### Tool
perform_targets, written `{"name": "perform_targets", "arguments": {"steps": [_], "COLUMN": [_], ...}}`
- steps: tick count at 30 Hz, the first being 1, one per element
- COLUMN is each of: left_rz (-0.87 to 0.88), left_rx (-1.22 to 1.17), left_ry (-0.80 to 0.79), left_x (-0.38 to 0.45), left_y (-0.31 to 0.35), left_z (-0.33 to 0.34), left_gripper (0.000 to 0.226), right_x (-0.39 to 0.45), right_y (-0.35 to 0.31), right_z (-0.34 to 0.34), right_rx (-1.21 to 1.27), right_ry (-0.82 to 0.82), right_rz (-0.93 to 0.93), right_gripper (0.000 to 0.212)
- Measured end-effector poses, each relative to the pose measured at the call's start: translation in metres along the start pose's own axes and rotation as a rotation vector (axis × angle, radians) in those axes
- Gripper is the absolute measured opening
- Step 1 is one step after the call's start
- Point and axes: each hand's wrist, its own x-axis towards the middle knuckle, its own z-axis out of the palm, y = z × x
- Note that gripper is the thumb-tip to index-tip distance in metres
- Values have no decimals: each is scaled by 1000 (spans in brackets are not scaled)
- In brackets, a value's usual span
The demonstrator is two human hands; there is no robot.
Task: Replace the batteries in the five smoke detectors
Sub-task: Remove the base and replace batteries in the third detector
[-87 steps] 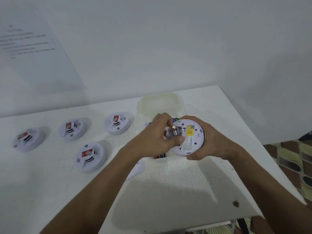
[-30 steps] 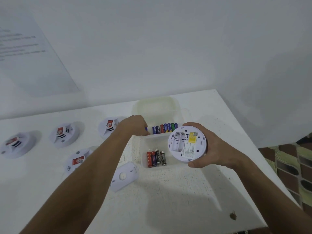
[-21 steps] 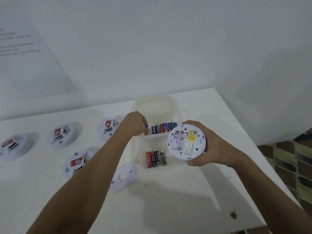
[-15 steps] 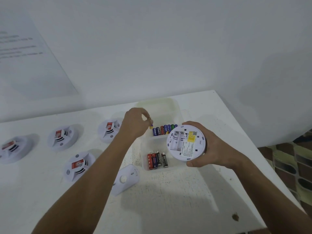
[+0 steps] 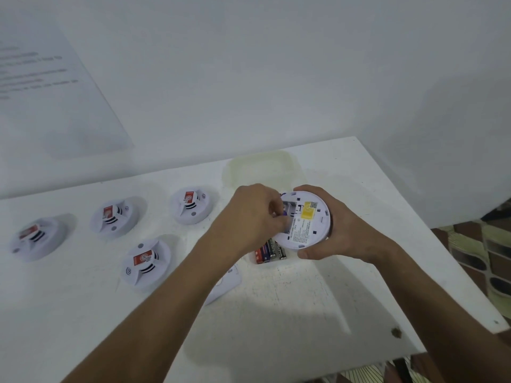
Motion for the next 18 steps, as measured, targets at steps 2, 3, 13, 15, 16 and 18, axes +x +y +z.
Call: {"name": "perform_targets", "arguments": {"steps": [2,3,13,15,16,18], "left_rz": [22,40,-32,-85,-102,-119], "left_rx": [-13,-26,-495,-593,-614,-639], "left_ry": [45,53,-188,-190,-189,-198], "left_x": [-4,-7,-13,-11,-11,-9], "left_y": [-3,-5,-39,-42,-43,-43], "left_z": [4,7,-9,-9,-8,-7], "left_gripper": [15,19,39,49,54,60], "right_x": [1,1,2,4,4,4], "right_y": [0,0,-4,-3,-3,-2], "right_z": [3,4,7,9,9,8], "right_rx": [7,8,62,71,79,88], "right_ry": [8,10,-41,-43,-42,-51], "right_rz": [-1,-1,3,5,6,3], "right_gripper": [92,91,93,93,93,93]}}
